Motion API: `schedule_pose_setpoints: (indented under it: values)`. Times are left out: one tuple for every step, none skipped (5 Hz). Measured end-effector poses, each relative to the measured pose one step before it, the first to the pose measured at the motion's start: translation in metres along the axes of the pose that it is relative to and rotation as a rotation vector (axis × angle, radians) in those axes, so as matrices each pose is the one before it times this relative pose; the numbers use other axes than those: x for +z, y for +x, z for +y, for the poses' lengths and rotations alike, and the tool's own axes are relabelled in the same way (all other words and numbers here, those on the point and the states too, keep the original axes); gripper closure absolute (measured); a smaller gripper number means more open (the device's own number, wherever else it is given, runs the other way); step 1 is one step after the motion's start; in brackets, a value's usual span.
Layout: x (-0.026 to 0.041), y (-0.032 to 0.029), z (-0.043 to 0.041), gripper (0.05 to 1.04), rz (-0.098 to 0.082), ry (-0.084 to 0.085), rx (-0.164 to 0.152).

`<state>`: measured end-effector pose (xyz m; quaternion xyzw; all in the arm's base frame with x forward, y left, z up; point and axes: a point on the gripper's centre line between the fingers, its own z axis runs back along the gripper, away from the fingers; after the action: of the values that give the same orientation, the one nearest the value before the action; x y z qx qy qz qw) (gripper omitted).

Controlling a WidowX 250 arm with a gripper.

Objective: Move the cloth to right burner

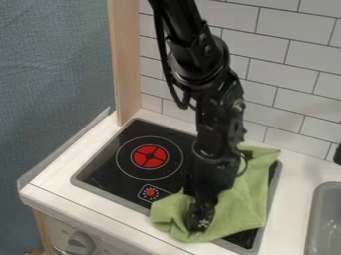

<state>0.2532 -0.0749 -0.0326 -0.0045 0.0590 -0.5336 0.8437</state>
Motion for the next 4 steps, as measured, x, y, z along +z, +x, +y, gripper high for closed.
schedule_pose_setpoints:
  values:
    - [0.00252,-0.00546,-0.00852,0.084,-0.0041,-0.0124,0.0000]
    - [0.00348,-0.00128,-0.00156,0.084,-0.0007,-0.0006,-0.0187]
    - [0.00904,0.00010,0.00339,0.084,-0.0232,0.0183,-0.0030]
    - [0.01874,0.00207,0.00496,0.084,-0.0556,0.0353,0.0124]
